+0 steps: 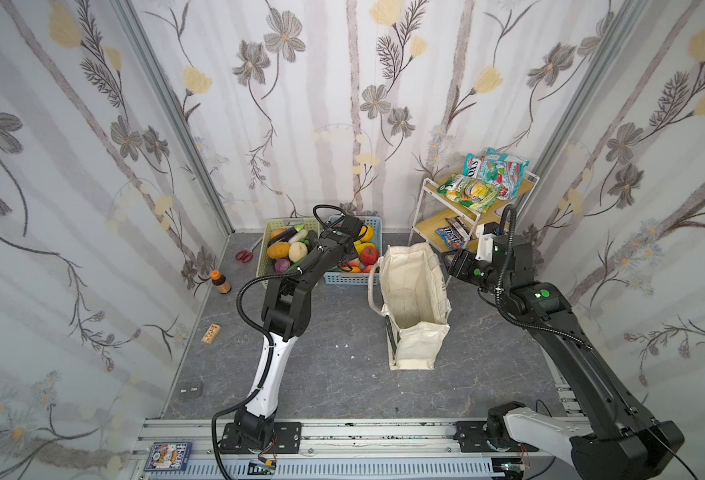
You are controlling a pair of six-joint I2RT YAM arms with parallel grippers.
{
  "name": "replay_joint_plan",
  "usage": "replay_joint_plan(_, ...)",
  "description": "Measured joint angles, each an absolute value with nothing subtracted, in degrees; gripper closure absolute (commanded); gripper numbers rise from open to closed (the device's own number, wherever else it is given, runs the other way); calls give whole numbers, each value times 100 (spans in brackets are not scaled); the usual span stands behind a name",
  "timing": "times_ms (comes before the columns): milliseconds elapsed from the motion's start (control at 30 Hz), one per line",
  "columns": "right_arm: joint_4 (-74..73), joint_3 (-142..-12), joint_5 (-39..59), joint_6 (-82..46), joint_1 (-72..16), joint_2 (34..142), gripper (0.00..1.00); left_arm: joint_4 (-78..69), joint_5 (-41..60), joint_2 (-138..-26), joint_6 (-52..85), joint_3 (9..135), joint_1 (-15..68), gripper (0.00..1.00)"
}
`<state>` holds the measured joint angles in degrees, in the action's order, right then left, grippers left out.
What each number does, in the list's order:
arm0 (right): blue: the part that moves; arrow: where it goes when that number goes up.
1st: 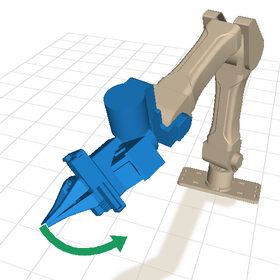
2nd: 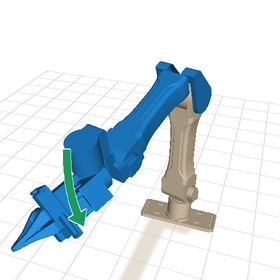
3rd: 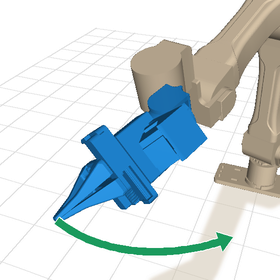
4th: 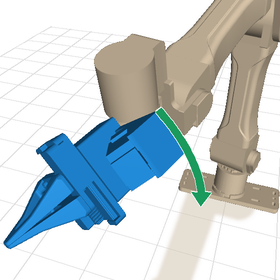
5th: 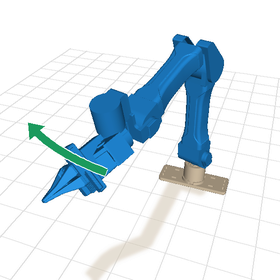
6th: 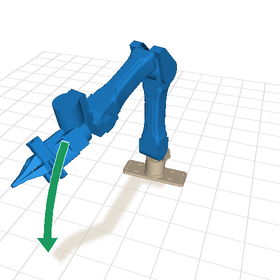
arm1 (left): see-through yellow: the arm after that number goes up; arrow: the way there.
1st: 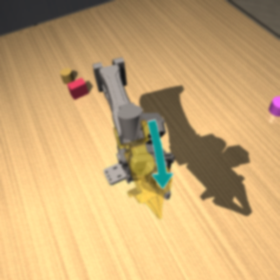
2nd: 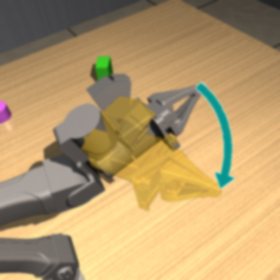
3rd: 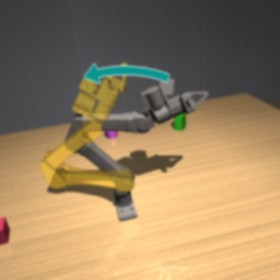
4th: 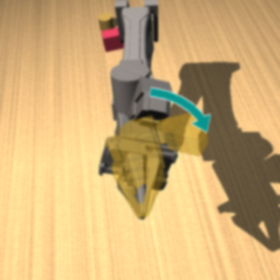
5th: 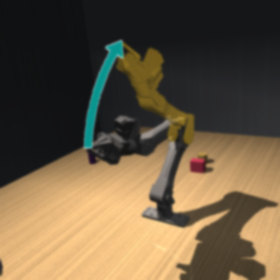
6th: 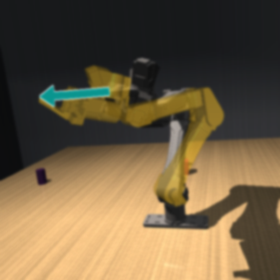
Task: Place the food into the grocery bag and tie it
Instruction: 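Lower the left gripper onto the yellow pear in the blue basket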
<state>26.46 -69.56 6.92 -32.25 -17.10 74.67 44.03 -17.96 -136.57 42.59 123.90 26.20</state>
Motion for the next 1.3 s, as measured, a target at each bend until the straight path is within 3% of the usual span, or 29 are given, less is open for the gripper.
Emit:
replay_joint_plan(1000, 2596, -7170, 725, -3096, -1712, 7669, 36, 4517, -1922, -14776, 4523, 13618, 2486, 23)
replay_joint_plan(1300, 2613, -7210, 760, -3094, -1712, 7708, 36, 4383, -1988, -14866, 4412, 13629, 2475, 28)
